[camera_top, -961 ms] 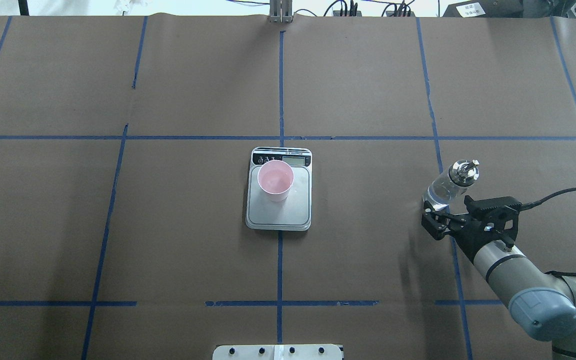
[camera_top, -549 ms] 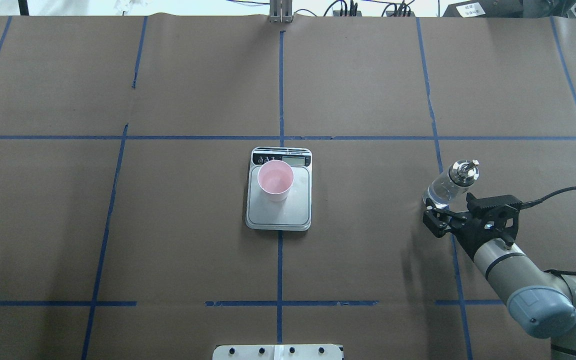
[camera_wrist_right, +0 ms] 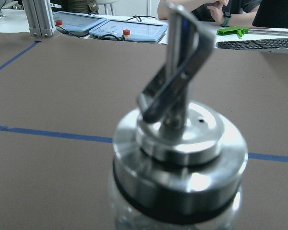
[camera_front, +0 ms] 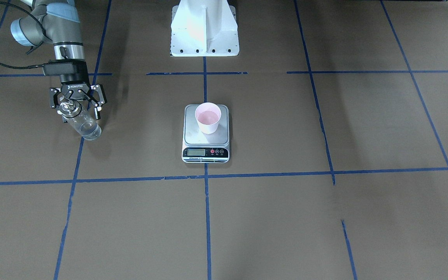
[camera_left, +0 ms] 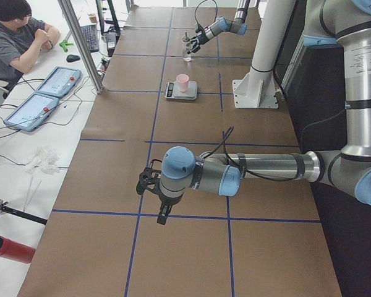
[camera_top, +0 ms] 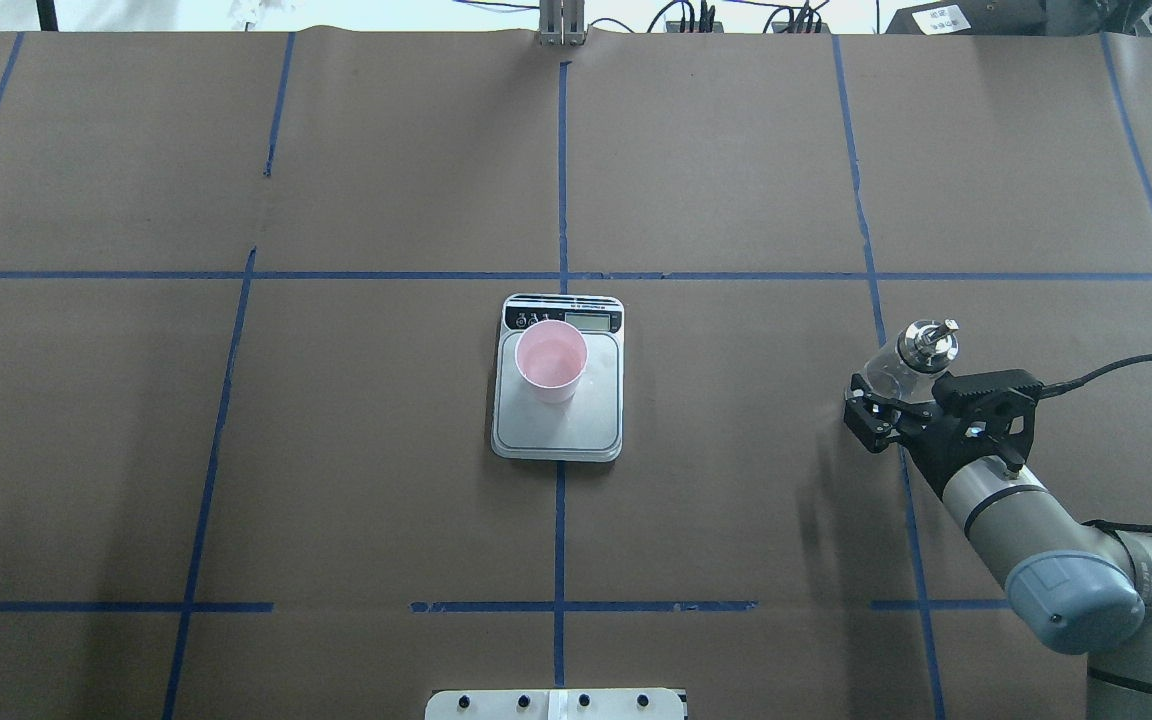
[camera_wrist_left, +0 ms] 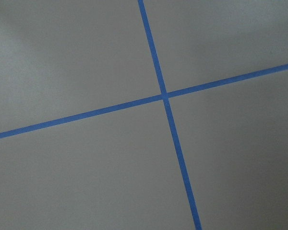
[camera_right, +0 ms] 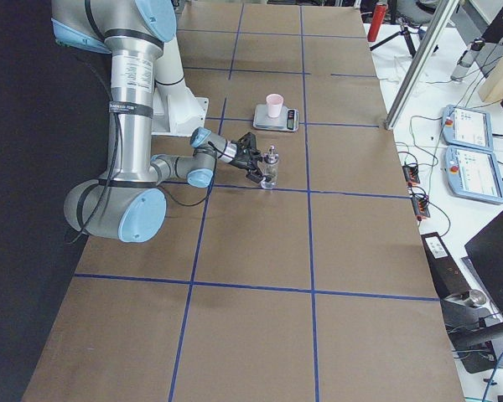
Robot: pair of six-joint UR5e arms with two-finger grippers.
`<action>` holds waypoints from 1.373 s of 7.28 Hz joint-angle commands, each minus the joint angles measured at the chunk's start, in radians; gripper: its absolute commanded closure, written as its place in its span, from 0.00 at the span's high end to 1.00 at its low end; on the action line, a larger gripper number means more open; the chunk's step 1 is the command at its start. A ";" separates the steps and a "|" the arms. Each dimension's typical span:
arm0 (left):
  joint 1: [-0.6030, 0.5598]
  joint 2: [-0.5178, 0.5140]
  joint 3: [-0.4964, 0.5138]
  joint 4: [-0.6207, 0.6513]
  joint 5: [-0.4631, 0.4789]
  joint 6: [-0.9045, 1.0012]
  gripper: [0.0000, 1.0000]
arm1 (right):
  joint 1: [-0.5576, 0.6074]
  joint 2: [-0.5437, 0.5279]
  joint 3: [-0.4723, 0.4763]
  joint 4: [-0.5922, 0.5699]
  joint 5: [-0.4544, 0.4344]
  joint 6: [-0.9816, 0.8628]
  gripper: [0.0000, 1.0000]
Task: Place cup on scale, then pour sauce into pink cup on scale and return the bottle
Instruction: 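Close the right gripper around the sauce bottle and lift it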
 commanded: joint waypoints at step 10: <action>0.000 0.000 0.000 -0.001 -0.005 0.000 1.00 | 0.027 0.058 -0.021 0.009 -0.075 -0.020 0.00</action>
